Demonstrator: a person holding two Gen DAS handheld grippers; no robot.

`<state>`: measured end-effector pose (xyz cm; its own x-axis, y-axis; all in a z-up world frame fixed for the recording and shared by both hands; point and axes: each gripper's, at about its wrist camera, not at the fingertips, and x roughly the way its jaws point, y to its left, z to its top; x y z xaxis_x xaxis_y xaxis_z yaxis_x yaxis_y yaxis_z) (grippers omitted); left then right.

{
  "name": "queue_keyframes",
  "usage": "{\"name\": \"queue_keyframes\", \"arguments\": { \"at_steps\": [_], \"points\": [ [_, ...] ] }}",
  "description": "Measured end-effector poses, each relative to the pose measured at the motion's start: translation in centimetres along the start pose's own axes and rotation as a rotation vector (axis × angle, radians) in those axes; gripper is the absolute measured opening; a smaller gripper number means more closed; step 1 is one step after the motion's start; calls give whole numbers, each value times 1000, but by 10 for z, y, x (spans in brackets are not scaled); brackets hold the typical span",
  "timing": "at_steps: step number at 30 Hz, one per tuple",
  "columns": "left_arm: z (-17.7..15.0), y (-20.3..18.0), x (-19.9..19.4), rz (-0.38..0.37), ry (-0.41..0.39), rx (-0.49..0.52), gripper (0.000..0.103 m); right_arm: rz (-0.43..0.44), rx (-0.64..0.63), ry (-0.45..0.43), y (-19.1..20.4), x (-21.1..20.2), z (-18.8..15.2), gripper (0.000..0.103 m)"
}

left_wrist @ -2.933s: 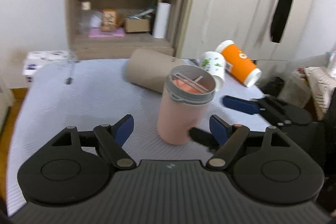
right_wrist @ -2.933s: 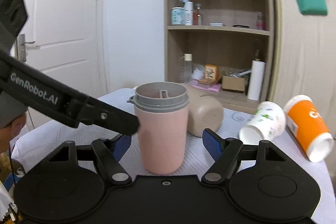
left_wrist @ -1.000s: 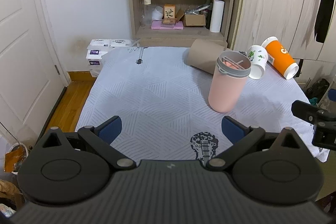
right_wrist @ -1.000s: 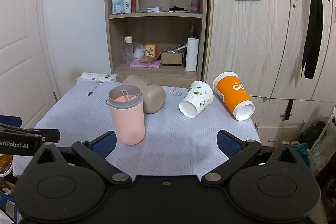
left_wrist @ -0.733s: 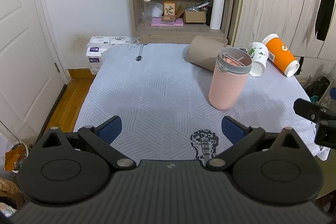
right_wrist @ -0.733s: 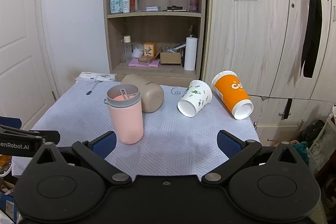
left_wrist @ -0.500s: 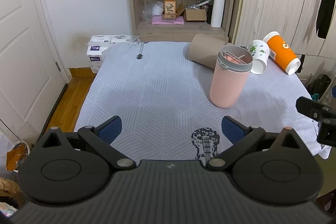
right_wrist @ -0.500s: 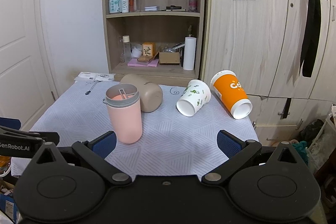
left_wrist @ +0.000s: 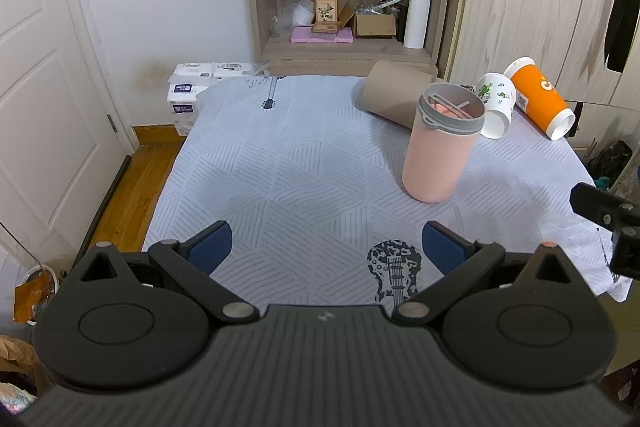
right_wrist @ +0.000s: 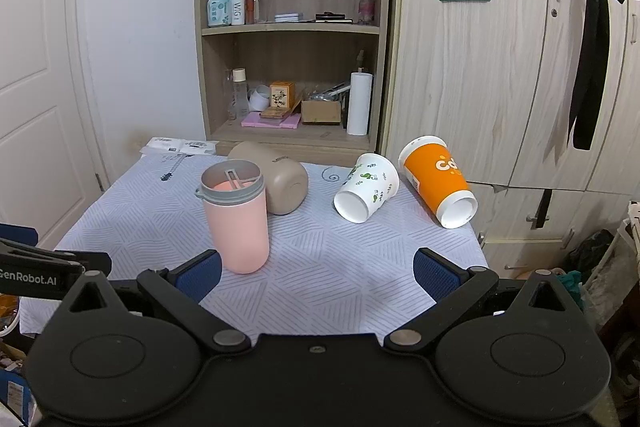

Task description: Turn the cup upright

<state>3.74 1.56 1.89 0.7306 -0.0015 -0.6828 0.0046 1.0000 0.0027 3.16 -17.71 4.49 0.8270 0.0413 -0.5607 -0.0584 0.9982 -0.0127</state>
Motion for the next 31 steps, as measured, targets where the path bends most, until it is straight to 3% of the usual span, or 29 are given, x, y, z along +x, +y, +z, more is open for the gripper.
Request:
{"name": "queue_keyframes", "arguments": {
  "at_steps": [31],
  "points": [
    [-1, 0, -7, 8, -21, 12, 103, -8, -4, -10, -3, -7, 0, 103]
  ]
}}
